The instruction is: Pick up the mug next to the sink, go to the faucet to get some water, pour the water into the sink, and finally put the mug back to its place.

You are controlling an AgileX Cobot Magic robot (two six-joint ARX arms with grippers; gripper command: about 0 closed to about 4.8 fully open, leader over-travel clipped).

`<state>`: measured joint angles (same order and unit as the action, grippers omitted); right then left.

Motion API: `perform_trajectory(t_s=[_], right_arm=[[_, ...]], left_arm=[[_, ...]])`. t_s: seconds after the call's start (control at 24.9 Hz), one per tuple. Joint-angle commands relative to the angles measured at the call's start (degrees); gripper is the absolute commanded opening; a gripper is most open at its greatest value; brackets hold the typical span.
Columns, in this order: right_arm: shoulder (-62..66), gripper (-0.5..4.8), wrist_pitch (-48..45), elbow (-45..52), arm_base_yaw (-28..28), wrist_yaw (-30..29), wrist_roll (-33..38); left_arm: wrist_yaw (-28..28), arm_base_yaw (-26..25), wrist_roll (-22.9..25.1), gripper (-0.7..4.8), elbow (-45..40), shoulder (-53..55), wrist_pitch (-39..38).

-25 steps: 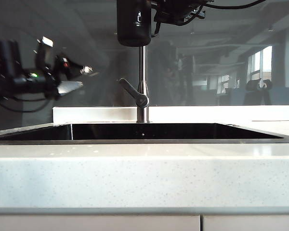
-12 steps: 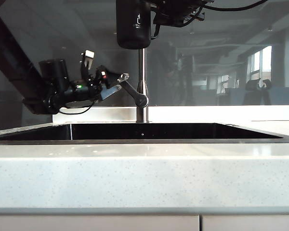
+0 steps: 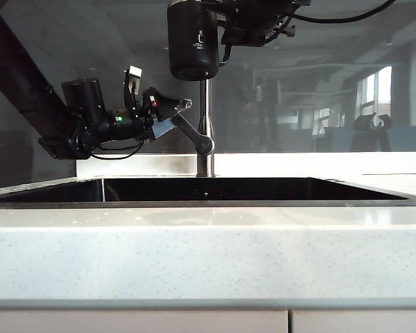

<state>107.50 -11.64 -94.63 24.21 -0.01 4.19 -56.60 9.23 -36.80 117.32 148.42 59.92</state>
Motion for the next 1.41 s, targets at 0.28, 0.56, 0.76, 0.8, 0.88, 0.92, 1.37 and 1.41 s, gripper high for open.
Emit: perform_trajectory(t_s=[0.28,0.56,0.76,0.8,0.88,0.92,1.37,1.41], right_arm=[[-0.55,-0.05,-6.45,-0.57,0.00,0.07,0.24],[-0.55,-0.05,-6.64,-0.57,0.00,0.07,0.24],[-0.55,-0.05,-6.64,-0.57,0.00,0.07,0.24],[-0.55,-0.05,-6.64,-0.57,0.00,0.07,0.24],[-0.55,-0.05,-6.64,-0.57,0.00,0.07,0.24],[-0.55,-0.05,-6.64,-0.57,0.00,0.07,0.24],[-0.55,-0.05,-6.64,-0.57,0.00,0.07,0.24],[-0.55,-0.05,-6.64,-0.57,0.00,0.07,0.24]], left_arm=[[-7.13,0.07,-9.68,4.79,0.20,-0.33,7.91],[-9.25,0.07,-12.11,4.79,0.20,-0.33,8.41],[-7.89,0.07,-8.37,4.79,0.20,-0.33,8.37],[-7.50,0.07,-5.66,4.79,0.20,-0.33,8.33],[-6.25,0.07,-2.69,4.79,0.20,-0.31,8.26],[-5.07,0.07,-1.07,4.79,0.20,-0.31,8.15],[-1.03,-0.04,11.89,4.79,0.22,-0.31,-0.55],[-1.01,-0.04,13.16,4.79,0.22,-0.31,-1.66]])
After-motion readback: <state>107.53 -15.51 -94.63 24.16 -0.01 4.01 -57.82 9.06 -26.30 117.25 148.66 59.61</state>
